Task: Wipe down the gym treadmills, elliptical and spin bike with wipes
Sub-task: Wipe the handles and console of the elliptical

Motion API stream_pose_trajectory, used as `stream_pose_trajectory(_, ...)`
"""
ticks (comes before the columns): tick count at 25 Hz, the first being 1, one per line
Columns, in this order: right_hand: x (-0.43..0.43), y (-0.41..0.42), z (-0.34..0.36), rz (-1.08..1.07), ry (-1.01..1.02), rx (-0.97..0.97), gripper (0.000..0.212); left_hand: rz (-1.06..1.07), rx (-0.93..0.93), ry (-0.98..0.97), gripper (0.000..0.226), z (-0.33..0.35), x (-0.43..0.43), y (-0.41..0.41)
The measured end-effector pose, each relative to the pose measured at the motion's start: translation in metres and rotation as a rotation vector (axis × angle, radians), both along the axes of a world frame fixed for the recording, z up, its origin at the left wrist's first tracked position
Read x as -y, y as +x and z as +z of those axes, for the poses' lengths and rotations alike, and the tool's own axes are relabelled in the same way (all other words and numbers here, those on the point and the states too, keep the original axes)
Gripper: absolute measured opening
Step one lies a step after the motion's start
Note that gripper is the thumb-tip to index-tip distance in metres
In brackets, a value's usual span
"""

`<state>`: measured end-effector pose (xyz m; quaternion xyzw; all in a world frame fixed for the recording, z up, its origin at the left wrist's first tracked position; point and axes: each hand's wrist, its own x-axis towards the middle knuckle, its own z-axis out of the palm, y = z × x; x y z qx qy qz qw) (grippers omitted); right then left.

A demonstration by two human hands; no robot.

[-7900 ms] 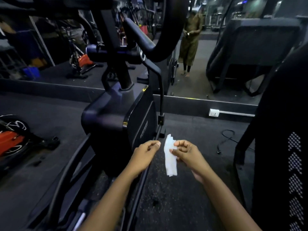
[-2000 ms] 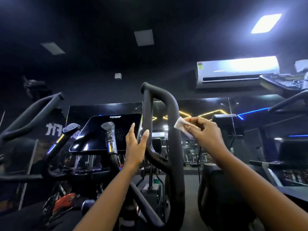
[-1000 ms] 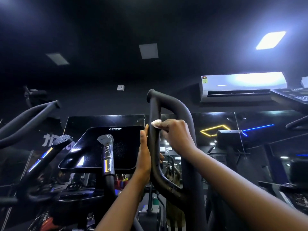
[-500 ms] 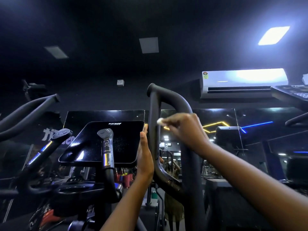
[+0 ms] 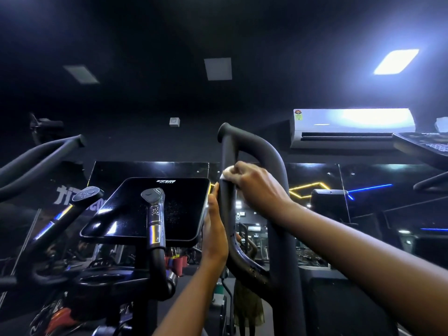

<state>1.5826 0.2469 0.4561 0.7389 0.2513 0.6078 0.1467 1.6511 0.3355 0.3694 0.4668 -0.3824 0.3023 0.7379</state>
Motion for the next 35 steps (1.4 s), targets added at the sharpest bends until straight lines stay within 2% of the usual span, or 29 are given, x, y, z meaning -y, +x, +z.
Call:
stream_pose_trajectory(3, 0.004, -0.014, -0.038, 0.048, -0.194, -0.034, 0.024, -0.050, 0.022, -0.037, 0.091, -0.001, -0.001, -0.004)
stream_pose_trajectory(5, 0.005, -0.020, -0.032, 0.036, -0.287, -0.051, 0.019, -0.059, 0.014, -0.027, 0.096, -0.002, 0.000, -0.004)
stream_pose_trajectory(8, -0.005, -0.017, 0.029, 0.023, -0.118, 0.037, 0.026, -0.024, -0.012, 0.013, 0.101, -0.001, 0.002, -0.009)
stream_pose_trajectory(11, -0.010, -0.003, 0.066, -0.093, 0.008, 0.013, 0.029, -0.006, -0.012, 0.035, 0.108, -0.001, -0.001, -0.008)
stream_pose_trajectory(16, -0.004, -0.006, 0.003, 0.129, 0.035, -0.057, 0.027, -0.081, 0.017, -0.016, 0.074, -0.002, -0.002, -0.018)
stream_pose_trajectory(20, 0.009, -0.017, -0.044, 0.162, -0.094, -0.102, 0.033, -0.141, -0.020, -0.015, 0.049, -0.019, -0.006, -0.022)
stream_pose_trajectory(23, 0.020, -0.025, -0.074, 0.168, -0.116, -0.235, 0.038, -0.203, 0.002, 0.018, 0.055, -0.026, -0.009, -0.024)
stream_pose_trajectory(27, 0.036, -0.044, -0.094, 0.188, -0.139, -0.364, 0.028, -0.189, 0.008, 0.051, 0.070, -0.030, -0.008, -0.026)
stream_pose_trajectory(29, 0.035, -0.042, -0.081, 0.237, -0.116, -0.303, 0.026, -0.197, 0.022, 0.040, 0.075, -0.031, -0.008, -0.029)
stream_pose_trajectory(32, 0.020, -0.028, -0.059, 0.322, 0.030, -0.183, 0.027, -0.220, 0.024, 0.007, 0.066, -0.031, -0.006, -0.029)
stream_pose_trajectory(35, 0.015, -0.024, -0.075, 0.279, -0.043, -0.232, 0.028, -0.220, 0.038, 0.024, 0.085, -0.032, -0.008, -0.026)
